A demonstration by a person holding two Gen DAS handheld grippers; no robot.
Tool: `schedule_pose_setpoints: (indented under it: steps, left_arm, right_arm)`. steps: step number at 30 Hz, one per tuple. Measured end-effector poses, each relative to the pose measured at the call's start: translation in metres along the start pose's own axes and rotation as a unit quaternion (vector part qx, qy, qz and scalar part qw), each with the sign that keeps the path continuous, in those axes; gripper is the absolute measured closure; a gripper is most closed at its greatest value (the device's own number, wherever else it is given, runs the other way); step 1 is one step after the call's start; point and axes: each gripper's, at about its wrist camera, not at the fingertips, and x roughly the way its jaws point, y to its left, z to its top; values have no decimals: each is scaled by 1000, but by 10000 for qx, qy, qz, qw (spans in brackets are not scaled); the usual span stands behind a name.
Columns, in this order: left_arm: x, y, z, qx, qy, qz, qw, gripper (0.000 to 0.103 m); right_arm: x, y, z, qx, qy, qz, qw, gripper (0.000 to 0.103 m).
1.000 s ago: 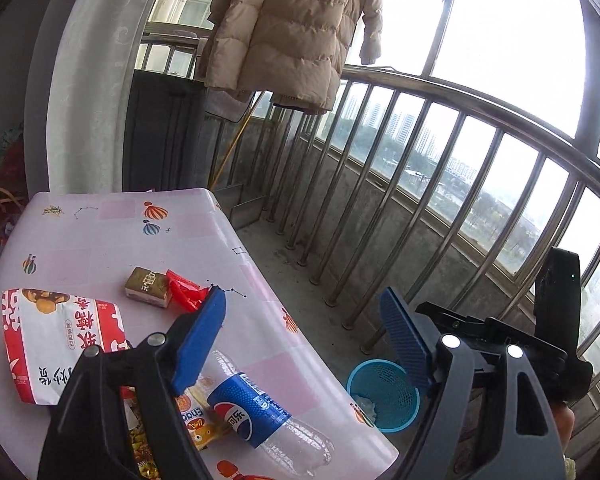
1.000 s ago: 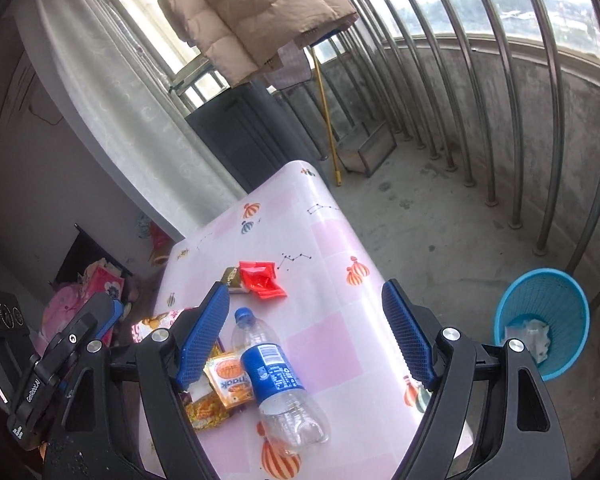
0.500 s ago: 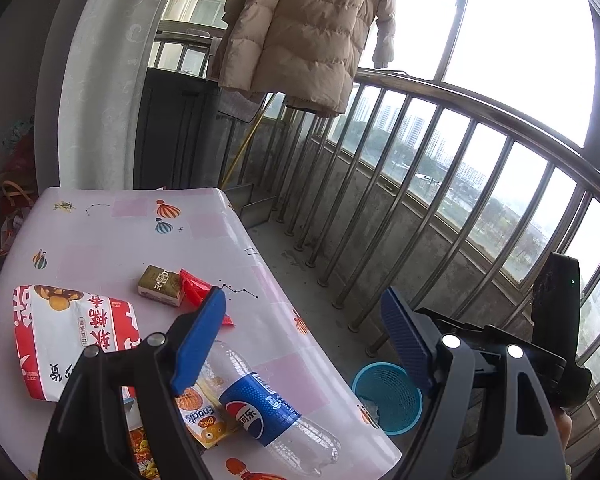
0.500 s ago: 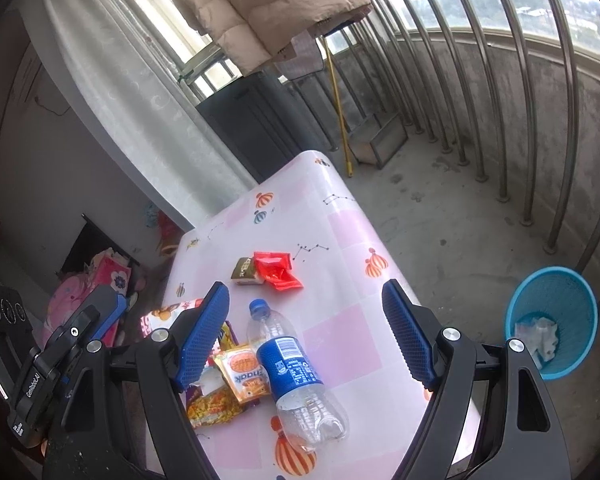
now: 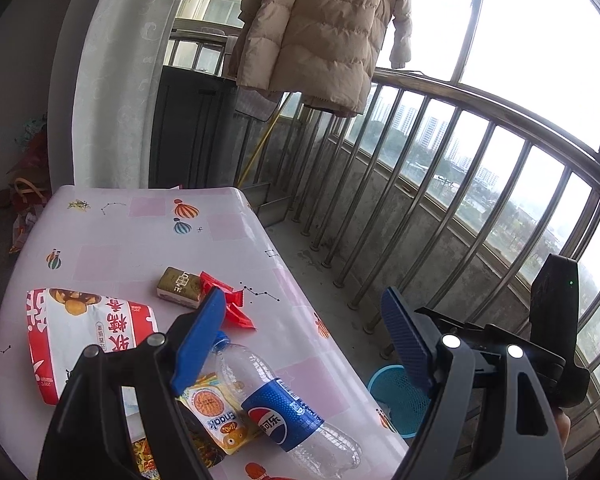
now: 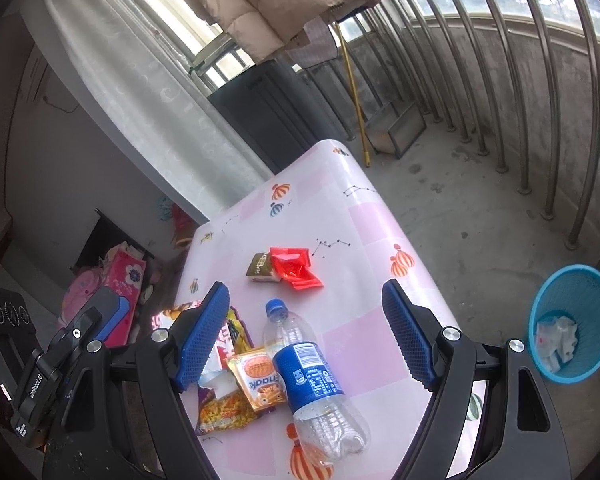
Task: Collect trash
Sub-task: 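Move both tools back over the table toward the gold packet, then grasp the gold packet with the left tool while the right tool grasps the red wrapper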
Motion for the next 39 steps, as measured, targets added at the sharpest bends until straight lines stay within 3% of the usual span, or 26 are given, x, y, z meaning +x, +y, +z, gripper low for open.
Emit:
schedule_pose_setpoints:
  steps: [13,22,26,33,39]
  left_arm:
    - [9,59,27,-29,270,88,9996,25]
    - [73,114,71,18,1322,3,9912,25]
    - [123,128,78,173,1929,-28,9811,25]
    - [214,154,65,176,3037,88,9526,26]
    - [263,184,58,-175,3490,346,9363,26]
  right_arm:
    - [30,20,10,-40,158,172,9997,28]
    - [78,16,28,-194,555,177,9981,28]
    - [109,15,39,-277,877,282,9954,28]
    - [163,27,48,-744,1516,509,9843,28]
    - [212,47,36,-1280,2197,617,9651,36]
